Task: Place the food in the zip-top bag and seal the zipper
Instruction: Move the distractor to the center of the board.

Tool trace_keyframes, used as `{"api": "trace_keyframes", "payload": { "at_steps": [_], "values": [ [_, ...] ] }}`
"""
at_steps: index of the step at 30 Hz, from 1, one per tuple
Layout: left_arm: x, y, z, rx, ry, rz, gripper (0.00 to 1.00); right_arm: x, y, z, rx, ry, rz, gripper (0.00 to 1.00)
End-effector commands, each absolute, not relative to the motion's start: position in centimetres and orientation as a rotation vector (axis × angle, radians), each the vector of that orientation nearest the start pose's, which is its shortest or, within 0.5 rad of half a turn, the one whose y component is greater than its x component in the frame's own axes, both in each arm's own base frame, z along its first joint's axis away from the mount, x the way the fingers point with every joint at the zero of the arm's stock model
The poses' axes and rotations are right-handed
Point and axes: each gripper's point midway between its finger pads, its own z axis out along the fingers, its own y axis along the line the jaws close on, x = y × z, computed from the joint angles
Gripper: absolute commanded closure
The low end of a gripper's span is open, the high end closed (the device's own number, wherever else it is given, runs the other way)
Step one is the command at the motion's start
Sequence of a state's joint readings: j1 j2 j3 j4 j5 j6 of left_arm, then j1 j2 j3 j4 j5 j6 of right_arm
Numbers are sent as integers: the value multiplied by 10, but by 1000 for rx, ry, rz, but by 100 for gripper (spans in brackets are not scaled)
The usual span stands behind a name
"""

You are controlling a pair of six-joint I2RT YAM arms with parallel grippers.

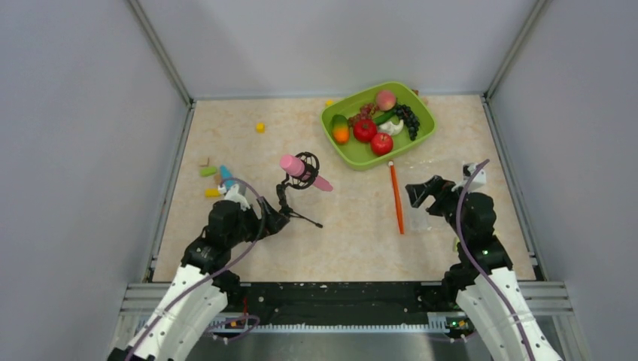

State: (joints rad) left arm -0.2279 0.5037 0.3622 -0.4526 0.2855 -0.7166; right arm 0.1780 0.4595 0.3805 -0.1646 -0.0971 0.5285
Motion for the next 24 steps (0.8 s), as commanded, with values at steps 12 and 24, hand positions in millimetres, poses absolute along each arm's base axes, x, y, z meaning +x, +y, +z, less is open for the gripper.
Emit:
{"api": "trace_keyframes", "payload": {
  "at_steps": [12,24],
  "values": [
    [253,-141,117,-310,2019,-551,5,260,75,187,246,1788,526,1],
    [273,-125,98,-374,1911,-439,5,263,73,184,252,1774,519,1]
  ]
}}
